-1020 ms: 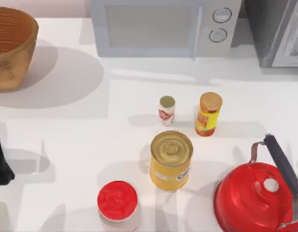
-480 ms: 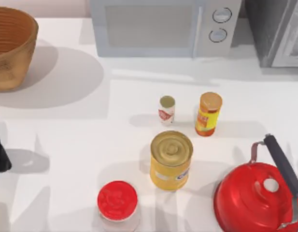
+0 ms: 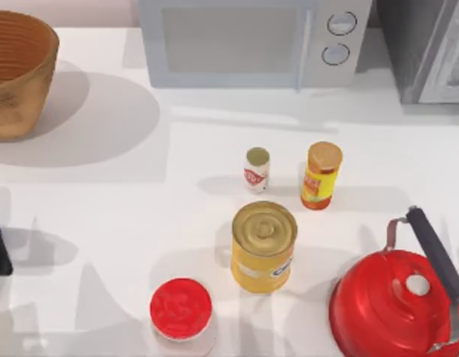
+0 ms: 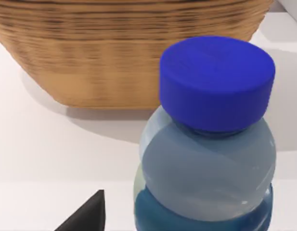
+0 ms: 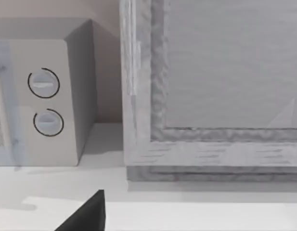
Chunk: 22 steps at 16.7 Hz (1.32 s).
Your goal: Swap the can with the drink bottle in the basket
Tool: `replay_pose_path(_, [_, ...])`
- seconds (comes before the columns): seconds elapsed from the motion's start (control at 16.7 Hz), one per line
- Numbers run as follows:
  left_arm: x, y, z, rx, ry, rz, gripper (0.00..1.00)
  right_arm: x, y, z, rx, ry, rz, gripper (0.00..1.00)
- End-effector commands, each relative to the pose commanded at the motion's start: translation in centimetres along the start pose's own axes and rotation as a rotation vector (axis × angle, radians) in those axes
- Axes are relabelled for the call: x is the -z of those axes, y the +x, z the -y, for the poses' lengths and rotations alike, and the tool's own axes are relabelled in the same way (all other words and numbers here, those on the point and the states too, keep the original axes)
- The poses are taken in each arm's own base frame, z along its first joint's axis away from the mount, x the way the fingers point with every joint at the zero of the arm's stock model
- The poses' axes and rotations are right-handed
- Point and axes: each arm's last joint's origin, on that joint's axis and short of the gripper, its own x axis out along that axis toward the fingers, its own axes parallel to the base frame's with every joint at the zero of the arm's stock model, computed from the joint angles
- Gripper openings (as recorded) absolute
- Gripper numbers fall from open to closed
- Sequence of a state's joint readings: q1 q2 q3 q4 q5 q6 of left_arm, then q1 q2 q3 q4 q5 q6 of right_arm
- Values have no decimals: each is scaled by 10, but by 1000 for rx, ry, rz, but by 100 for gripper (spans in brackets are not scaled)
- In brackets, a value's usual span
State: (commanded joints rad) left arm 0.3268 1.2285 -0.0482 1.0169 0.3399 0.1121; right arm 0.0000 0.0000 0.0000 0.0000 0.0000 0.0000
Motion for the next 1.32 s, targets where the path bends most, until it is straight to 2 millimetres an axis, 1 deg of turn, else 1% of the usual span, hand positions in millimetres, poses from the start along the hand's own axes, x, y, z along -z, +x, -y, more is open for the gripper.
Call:
replay_pose_path(0.18, [13,3,-8,3,-11,-34,100,0,0,0,0,0,0,100])
replay_pose_path(0.36, [20,3,-12,4,-16,-45,100,0,0,0,0,0,0,100])
replay_pose_path(0.66, [21,3,-13,5,-16,-46,100,0,0,0,0,0,0,100])
replay_pose_path(0.84, [19,8,-13,7,-14,-42,100,0,0,0,0,0,0,100])
replay_pose_path(0.96, [19,17,-15,5,-15,-43,100,0,0,0,0,0,0,100])
replay_pose_path(1.32, [22,56,-14,5,-15,-44,100,0,0,0,0,0,0,100])
